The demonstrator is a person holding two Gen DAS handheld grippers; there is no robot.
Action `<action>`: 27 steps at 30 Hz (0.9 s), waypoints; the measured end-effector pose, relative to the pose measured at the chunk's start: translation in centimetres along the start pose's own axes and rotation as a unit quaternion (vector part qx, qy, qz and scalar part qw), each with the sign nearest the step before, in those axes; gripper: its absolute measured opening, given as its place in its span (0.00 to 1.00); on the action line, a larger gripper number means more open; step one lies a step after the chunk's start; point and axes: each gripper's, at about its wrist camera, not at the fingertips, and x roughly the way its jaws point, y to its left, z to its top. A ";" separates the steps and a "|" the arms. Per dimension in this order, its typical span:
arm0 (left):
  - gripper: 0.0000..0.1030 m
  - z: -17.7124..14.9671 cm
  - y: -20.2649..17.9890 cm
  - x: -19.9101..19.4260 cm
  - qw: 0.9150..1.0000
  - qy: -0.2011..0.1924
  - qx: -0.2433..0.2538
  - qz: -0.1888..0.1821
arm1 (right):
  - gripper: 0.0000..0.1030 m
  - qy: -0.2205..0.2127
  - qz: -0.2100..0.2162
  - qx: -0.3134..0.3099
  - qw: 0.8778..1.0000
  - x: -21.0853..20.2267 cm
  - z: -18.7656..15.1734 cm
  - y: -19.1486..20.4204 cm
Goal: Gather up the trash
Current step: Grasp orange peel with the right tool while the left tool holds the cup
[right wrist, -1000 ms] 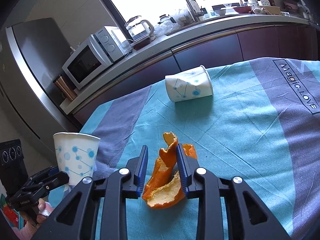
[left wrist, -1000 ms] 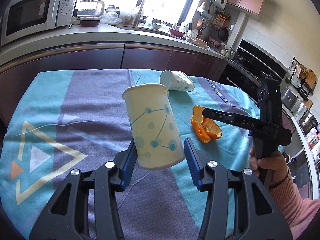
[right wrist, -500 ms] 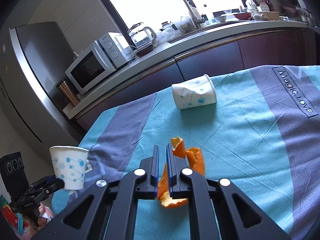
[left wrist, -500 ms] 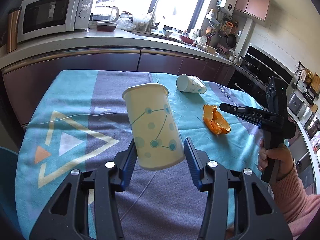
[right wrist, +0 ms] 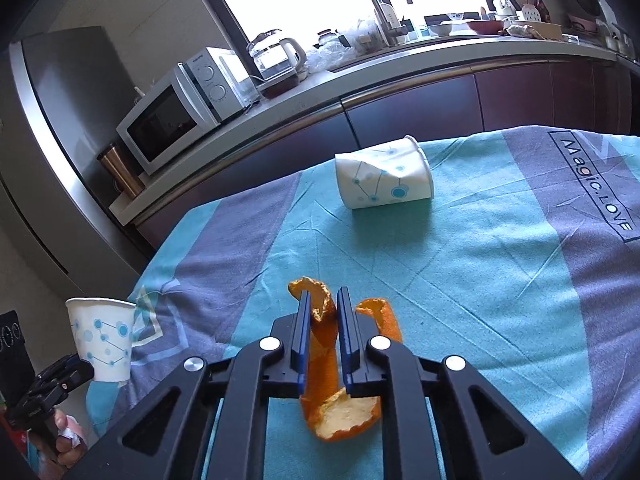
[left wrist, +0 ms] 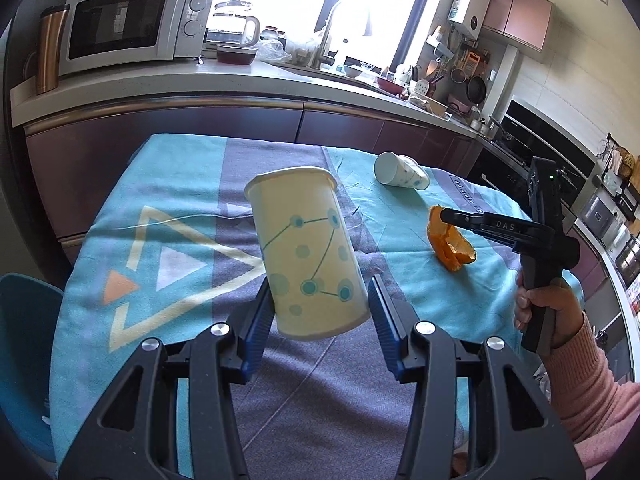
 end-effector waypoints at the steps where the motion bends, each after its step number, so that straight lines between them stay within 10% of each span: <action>1: 0.46 0.0 0.2 -0.2 1.000 -0.001 -0.001 0.000 | 0.11 -0.001 0.011 0.002 1.000 -0.3 0.0 0.3; 13: 0.46 -1.2 2.9 -3.9 0.999 -0.023 -0.014 0.028 | 0.03 -0.007 0.112 -0.055 0.992 -2.4 0.2 8.3; 20: 0.46 -2.6 5.8 -6.2 0.998 -0.029 -0.041 0.046 | 0.37 -0.009 0.027 -0.054 0.998 0.1 -0.1 7.9; 27: 0.46 -3.5 7.5 -6.8 0.997 -0.029 -0.055 0.050 | 0.42 0.038 -0.040 -0.063 0.997 3.7 -1.4 5.9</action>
